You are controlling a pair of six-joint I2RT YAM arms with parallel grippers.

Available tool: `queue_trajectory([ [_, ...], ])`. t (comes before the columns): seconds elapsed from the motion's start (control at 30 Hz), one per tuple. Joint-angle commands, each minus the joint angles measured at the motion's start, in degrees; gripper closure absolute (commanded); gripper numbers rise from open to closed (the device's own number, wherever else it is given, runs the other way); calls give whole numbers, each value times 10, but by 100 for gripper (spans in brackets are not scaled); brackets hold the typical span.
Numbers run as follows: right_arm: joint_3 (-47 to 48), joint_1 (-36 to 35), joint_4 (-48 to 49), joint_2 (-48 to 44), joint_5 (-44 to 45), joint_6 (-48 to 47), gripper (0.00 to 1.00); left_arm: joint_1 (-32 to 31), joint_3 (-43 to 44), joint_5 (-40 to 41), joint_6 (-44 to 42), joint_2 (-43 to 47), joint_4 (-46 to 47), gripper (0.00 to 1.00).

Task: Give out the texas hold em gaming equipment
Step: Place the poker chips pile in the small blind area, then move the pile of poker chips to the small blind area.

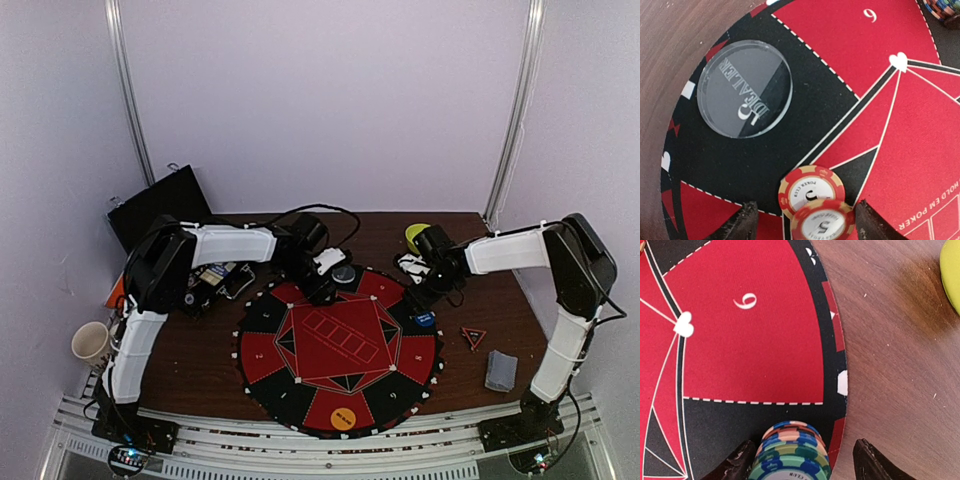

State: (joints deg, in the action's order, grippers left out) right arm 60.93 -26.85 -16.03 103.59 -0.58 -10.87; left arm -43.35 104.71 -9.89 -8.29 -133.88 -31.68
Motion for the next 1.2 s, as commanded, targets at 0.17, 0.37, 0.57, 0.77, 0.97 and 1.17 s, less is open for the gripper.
queue_trajectory([
  [0.17, 22, 2, -46, -42, -13, 3, 31, -4, 23, -44, -6, -36, -4, 41],
  [0.37, 29, 1, -49, -57, -14, 6, 31, -9, 16, -68, 4, -38, 22, 50],
  [0.57, 34, 0, -44, -78, -18, 11, 31, -27, 4, -79, -15, -37, 21, 63],
  [0.77, 50, -6, -46, -88, -25, 14, 32, -49, -15, -118, -37, -11, 23, 64],
  [0.97, 63, -18, -36, -89, -55, 32, 33, -41, -17, -110, 7, 33, 65, 56],
  [1.17, 80, -69, -20, -67, -60, 40, 33, 39, -92, -130, 111, 123, 112, 48],
])
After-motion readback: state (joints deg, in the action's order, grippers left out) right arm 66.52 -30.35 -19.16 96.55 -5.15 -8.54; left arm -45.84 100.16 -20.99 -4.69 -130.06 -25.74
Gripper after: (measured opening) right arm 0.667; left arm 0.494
